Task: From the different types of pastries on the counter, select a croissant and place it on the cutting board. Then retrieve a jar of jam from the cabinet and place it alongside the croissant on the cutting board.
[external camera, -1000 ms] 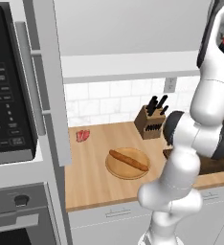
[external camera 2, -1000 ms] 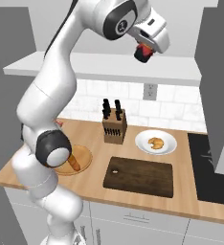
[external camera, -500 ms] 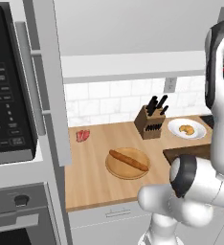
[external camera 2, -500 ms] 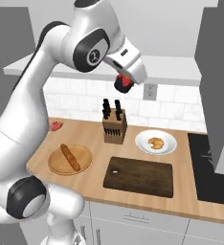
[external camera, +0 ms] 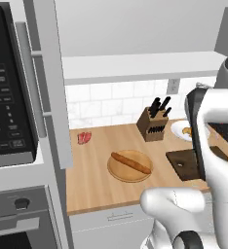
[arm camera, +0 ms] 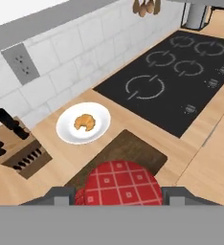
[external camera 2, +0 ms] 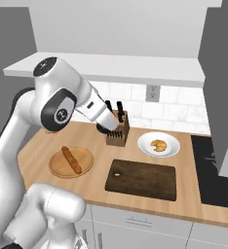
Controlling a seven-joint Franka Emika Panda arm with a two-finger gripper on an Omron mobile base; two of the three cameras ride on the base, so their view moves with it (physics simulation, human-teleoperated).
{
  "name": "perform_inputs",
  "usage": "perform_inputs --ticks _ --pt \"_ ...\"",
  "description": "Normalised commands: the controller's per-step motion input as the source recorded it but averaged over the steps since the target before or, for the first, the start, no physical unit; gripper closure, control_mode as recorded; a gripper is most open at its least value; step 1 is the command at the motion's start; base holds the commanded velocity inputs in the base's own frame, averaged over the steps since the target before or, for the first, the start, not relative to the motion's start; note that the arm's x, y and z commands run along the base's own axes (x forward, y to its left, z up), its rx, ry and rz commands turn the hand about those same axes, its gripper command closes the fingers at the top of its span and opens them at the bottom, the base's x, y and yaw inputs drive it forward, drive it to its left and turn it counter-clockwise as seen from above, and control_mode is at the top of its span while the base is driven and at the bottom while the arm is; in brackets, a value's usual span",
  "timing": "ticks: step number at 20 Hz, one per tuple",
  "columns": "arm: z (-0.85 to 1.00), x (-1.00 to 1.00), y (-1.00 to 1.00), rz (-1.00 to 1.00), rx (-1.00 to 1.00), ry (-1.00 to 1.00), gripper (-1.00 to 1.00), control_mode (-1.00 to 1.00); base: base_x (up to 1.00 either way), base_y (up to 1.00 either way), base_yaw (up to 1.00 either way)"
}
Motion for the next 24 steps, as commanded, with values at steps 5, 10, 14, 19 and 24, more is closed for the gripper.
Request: perform_inputs --ticks 5,10,14,19,24 --pt "-0.55 -0.23 0.29 -0.03 0.00 0.00 1.00 -1.00 0.00 0.00 0.00" --pt "-0.52 0.00 0.15 0.00 0.00 0.04 1.00 -1.00 0.00 0.00 0.00" --pt "-0.53 -0.01 0.05 0.00 0.00 0.10 1.00 -1.00 0.00 0.00 0.00" --pt "-0.53 0.00 0.00 0.00 0.00 0.10 1.00 -1.00 0.00 0.00 0.00" --pt "-0.44 0.04 0.00 0.00 -0.10 -0.03 1.00 -1.00 0.00 0.00 0.00"
